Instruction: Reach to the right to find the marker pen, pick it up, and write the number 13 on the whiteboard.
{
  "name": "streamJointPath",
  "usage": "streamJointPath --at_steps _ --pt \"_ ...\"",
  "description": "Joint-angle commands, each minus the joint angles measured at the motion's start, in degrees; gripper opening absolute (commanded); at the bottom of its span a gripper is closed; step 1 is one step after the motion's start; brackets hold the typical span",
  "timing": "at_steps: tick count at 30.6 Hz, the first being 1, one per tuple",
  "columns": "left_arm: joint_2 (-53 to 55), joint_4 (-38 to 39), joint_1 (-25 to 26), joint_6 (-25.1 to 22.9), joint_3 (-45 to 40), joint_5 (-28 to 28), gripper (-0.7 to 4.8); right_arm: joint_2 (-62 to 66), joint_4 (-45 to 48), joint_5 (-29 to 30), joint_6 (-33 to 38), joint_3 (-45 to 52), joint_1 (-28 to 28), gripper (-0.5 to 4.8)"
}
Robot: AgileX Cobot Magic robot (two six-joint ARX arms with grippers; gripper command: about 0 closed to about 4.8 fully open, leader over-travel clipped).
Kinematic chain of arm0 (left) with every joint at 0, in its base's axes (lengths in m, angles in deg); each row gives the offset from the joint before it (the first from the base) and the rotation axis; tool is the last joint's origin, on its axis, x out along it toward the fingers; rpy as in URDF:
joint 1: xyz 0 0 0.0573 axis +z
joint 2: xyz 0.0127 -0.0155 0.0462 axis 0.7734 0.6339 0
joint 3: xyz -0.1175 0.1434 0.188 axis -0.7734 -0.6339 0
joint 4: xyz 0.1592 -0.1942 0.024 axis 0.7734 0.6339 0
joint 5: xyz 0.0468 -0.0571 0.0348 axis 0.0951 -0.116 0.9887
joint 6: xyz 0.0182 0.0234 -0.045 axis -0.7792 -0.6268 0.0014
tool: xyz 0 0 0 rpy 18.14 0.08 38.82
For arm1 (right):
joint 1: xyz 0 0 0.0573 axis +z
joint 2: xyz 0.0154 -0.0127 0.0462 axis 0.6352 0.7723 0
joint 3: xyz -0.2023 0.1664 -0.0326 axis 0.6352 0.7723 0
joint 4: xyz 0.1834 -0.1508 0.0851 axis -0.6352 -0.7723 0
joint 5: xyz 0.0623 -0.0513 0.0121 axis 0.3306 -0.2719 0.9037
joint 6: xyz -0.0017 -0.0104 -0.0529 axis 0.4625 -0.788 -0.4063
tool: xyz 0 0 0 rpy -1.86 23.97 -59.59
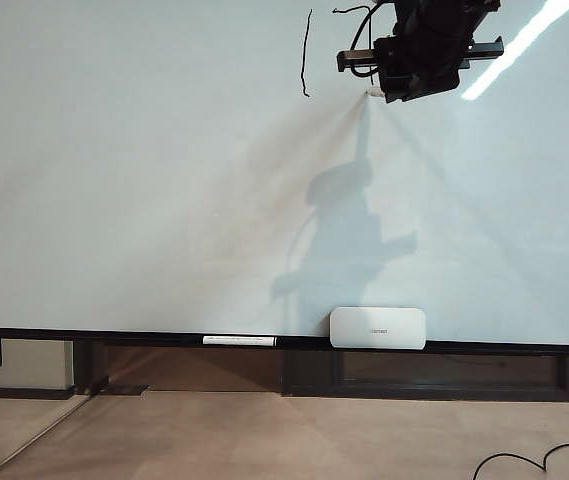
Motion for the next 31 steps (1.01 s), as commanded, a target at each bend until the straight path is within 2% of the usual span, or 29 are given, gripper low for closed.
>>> streamJointPath --at_steps 1,16,21,24,26,31 --pt "-0.04 -0.5 0.0 -0.22 0.31 0.0 -0.06 0.7 3.17 1.27 0.37 -0.59 -0.2 -0.06" --pt "-0.07 -0.48 0.0 -0.2 0.31 0.0 -0.06 1.38 4.42 5.9 1.49 -0.72 0.72 -0.06" --pt "-0.11 -0.42 0.0 -0.17 0.31 0.0 -0.06 0.66 3.87 5.2 1.22 -0.7 3.19 -0.06" --pt "-0.15 -0.39 0.0 0.02 0.31 -0.02 -0.06 -1.25 3.19 0.31 -3.48 -0.59 5.99 -0.06" --pt "-0.17 -0.42 0.0 0.28 0.31 -0.26 -0.06 -2.86 2.67 0.09 -4.85 -0.59 7.04 -0.05" --pt "-0.17 -0.44 0.0 1.33 0.31 -0.44 -0.06 -4.66 4.13 -0.28 -6.1 -2.03 6.1 -0.06"
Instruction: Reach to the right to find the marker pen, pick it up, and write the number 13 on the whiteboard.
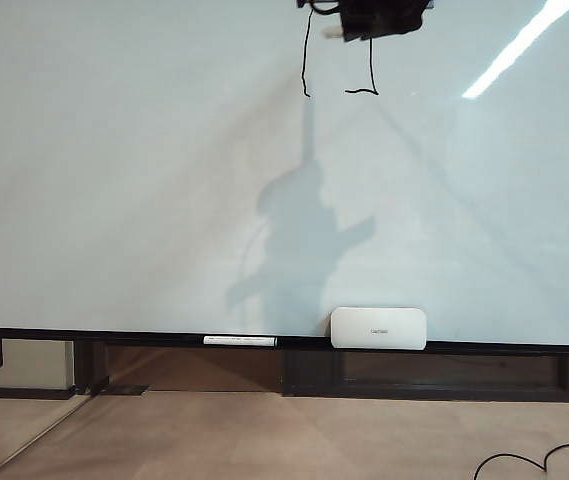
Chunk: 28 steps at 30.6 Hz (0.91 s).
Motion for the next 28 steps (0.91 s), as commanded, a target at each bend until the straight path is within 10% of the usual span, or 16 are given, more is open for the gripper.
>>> streamJointPath --at_steps 1,28 --pt "-0.02 -0.59 -0.04 0.33 0.31 -0.42 -0.06 -0.09 0.5 0.31 -0.42 -1.77 -0.96 -0.06" --pt "-0.02 -0.59 -0.02 0.07 0.31 -0.2 -0.06 2.58 1.33 1.05 -0.26 -2.99 -2.8 -0.06"
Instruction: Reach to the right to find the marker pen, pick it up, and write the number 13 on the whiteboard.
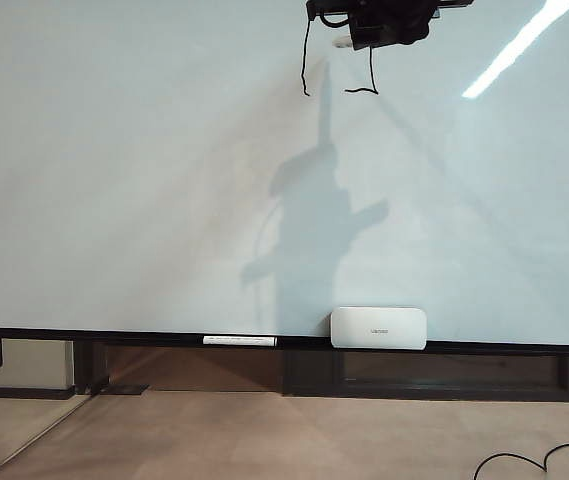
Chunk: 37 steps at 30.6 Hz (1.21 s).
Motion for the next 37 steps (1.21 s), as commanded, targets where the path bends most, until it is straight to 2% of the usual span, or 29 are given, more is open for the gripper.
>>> streamJointPath --at_steps 1,30,37 --pt "-0.04 -0.59 -0.02 -0.02 0.31 -0.11 -0.06 -0.2 1.46 0.0 0.04 -0.42 -0.48 -0.05" --pt "-0.02 -0.59 -0.02 -1.36 0.31 0.11 -0.06 2.64 4.52 0.28 0.31 -1.2 -2.01 -0.05" --pt "-0.02 -0.57 -0.02 -1.29 0.31 0.09 -0.06 2.6 3.93 -1.6 0.26 -1.2 -2.45 -0.05"
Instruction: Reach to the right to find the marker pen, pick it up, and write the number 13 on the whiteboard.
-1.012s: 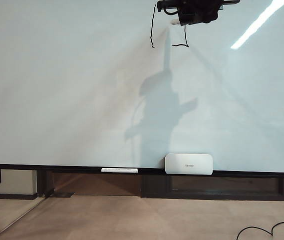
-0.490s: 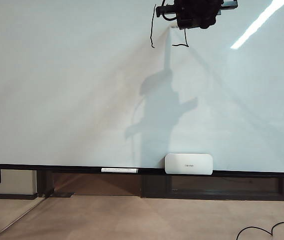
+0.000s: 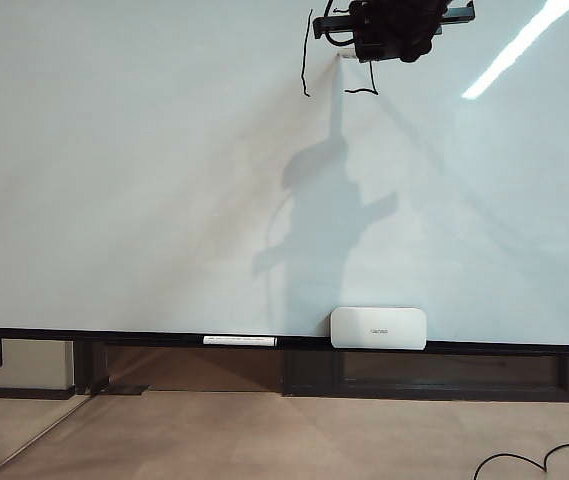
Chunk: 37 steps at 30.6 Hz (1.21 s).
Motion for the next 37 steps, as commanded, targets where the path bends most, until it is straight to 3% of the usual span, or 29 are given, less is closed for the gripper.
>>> streamJointPath --at_steps 1,12,28,31,35,37 --pt "-0.04 -0.7 -0.02 -0.2 0.31 -0.02 -0.06 -0.35 0.74 -2.12 0.24 -0.44 -0.24 -0.05" --pt "-0.13 -0.72 -0.02 -0.15 0.33 -0.44 -0.06 -2.43 -2.64 -6.54 0.26 -0.39 -0.24 -0.06" --pt "-2.86 2.03 -0.02 0.46 0.33 0.22 -0.06 -5.97 -6.6 -7.04 0.33 -0.28 0.76 -0.05" --pt "-4.48 5.27 -0.02 0.39 0.33 6.08 -0.06 -9.11 -9.42 -7.61 0.7 -0.09 1.57 -0.05" --pt "-7.74 9.05 -0.02 0.07 0.42 20.57 -0.06 -15.28 -14.47 -8.7 2.99 1.46 2.8 -0.06" --pt "-9.84 12.13 -0.02 -0.04 1.14 24.59 -0.06 -18.6 -16.83 -9.38 4.0 2.64 3.48 -0.05"
